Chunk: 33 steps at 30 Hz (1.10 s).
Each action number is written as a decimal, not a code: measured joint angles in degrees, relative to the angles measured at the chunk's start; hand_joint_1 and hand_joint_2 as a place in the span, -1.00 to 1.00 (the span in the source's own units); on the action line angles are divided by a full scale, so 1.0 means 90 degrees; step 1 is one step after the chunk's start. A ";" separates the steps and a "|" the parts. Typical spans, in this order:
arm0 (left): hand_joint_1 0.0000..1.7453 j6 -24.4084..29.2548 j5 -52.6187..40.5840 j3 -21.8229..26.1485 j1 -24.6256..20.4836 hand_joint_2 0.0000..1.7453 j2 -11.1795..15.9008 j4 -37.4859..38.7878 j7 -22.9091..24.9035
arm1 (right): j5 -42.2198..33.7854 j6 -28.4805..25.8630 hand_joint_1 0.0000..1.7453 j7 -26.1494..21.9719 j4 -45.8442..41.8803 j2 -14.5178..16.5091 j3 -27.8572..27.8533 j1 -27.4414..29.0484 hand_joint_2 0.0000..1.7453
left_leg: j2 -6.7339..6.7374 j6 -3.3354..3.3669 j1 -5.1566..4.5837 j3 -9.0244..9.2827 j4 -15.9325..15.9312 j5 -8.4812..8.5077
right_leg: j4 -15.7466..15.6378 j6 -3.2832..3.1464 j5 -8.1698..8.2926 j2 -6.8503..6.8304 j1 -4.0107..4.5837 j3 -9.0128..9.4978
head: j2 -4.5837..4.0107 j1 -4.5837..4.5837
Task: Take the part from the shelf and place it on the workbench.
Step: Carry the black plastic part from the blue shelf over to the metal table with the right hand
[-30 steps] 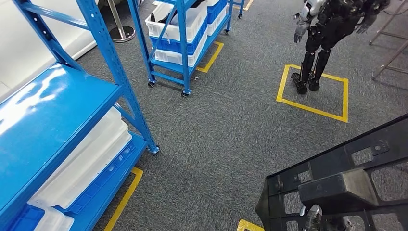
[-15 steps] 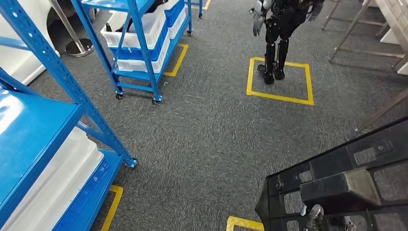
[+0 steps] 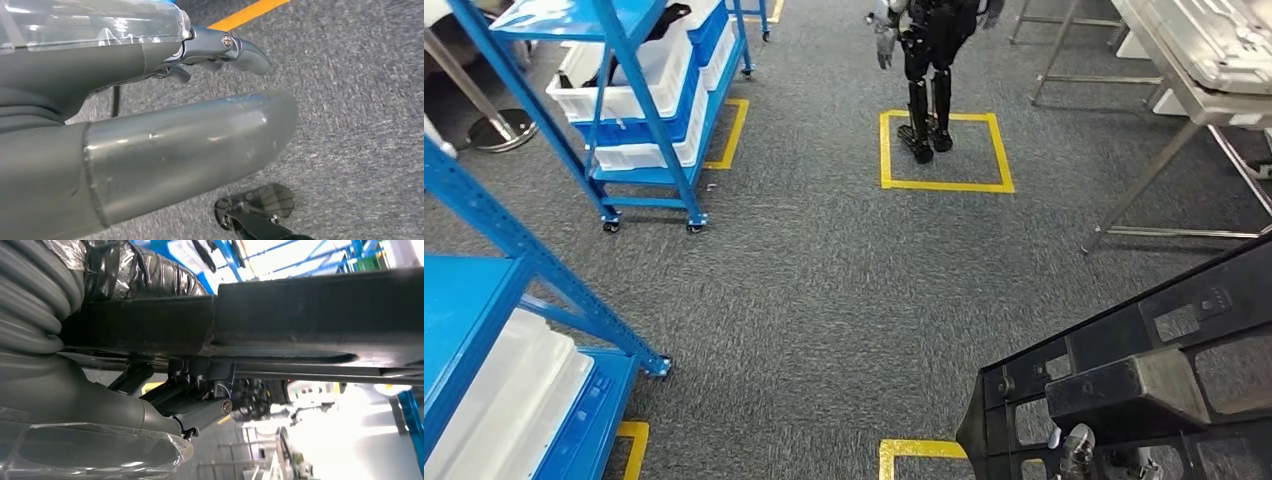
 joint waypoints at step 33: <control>-1.00 0.0001 -0.0008 0.0000 -0.0010 -1.00 -0.0035 0.0000 0.0038 | 0.0099 -0.0049 1.00 0.0063 -0.0069 0.0015 -0.0007 0.0079 1.00 | 0.0114 -0.0067 0.0013 0.0021 0.0018 -0.0026 | -0.0083 -0.0048 -0.0001 0.0158 -0.0002 0.0061 | 0.0000 0.0001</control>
